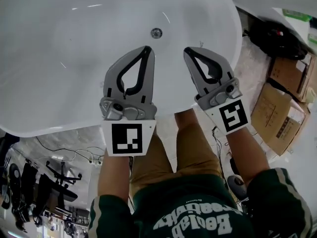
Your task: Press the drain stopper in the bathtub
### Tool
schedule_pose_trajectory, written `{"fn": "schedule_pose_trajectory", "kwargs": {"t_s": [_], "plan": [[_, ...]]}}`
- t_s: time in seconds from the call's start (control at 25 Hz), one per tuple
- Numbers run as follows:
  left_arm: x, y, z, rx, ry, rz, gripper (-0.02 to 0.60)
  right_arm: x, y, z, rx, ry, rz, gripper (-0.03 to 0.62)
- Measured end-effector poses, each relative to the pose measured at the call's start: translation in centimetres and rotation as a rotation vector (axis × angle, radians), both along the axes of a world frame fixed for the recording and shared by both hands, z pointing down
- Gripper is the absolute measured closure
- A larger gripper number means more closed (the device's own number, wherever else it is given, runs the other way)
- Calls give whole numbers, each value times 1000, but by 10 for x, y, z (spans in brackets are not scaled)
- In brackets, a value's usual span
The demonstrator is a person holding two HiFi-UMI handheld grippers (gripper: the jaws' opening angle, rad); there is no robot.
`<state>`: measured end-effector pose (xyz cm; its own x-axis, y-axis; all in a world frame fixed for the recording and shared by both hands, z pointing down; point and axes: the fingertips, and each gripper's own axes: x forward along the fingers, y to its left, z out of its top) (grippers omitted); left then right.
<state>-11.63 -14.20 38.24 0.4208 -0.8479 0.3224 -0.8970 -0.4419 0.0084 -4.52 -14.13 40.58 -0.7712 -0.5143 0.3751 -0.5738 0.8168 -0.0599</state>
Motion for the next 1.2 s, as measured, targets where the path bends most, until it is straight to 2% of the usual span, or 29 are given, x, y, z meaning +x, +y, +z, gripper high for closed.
{"fn": "schedule_pose_trajectory", "kwargs": {"t_s": [0.36, 0.72, 1.04, 1.2], "plan": [[9, -20, 74, -53, -12, -64, 580, 10, -2, 101, -85, 74, -119, 582], [11, -35, 121, -75, -18, -105, 580, 3, -24, 183, -151, 151, -177, 582], [-3, -46, 156, -87, 5, -116, 580, -14, -24, 268, -210, 257, -242, 582], [-16, -53, 177, -102, 38, -165, 580, -19, -31, 299, -238, 280, -243, 582]]}}
